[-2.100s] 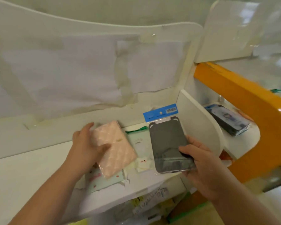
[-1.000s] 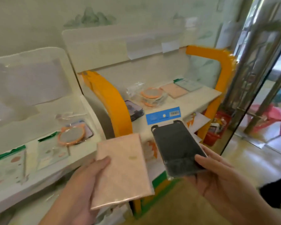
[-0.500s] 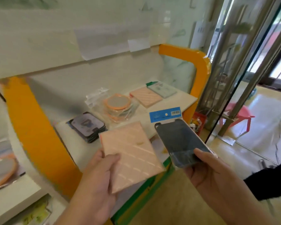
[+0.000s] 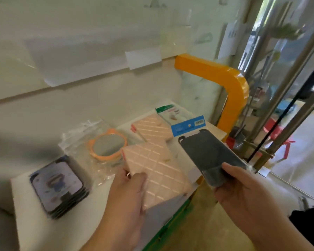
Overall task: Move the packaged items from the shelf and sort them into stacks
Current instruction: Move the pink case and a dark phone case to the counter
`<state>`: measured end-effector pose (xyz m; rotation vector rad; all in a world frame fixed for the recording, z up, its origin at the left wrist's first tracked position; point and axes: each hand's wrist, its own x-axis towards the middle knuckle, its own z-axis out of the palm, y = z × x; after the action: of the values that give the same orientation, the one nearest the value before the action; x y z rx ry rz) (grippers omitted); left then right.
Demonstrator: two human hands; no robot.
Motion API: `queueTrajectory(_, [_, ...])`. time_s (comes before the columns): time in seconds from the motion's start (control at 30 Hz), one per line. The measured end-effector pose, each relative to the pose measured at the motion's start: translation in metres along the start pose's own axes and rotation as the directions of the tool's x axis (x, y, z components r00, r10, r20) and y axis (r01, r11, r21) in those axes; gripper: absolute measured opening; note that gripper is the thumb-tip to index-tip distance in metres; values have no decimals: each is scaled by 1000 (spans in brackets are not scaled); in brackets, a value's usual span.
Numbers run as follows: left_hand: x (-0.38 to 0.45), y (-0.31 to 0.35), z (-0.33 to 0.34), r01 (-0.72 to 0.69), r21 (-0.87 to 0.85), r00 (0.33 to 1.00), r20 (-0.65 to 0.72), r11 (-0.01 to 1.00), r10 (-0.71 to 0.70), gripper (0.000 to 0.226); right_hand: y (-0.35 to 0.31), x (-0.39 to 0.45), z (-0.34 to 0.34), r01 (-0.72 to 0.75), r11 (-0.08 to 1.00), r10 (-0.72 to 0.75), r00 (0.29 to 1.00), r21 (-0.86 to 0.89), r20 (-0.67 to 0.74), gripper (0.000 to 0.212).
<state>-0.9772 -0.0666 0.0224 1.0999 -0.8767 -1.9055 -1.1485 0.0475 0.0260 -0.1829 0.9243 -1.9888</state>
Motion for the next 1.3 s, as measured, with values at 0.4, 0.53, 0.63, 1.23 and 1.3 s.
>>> queueTrajectory(0.4, [148,23,90,-106,290,956,-234,951,178,38,-39,181,-19,-261,963,270,942,-70,202,41])
queueTrajectory(0.53, [184,22,104,-44,333,915,-365,942,171,52,-42,224,-18,-293,952,306,921,-89,242,41])
queueTrajectory(0.63, [198,22,107,9,322,887,-440,947,141,38,-42,243,-17,-337,938,345,900,-77,265,40])
queueTrajectory(1.23, [134,39,105,-18,835,810,-310,551,497,59,-33,257,16,-296,934,350,871,-201,346,53])
queueTrajectory(1.3, [112,44,86,-66,903,742,-240,425,626,53,-28,246,29,-165,904,302,900,-394,315,77])
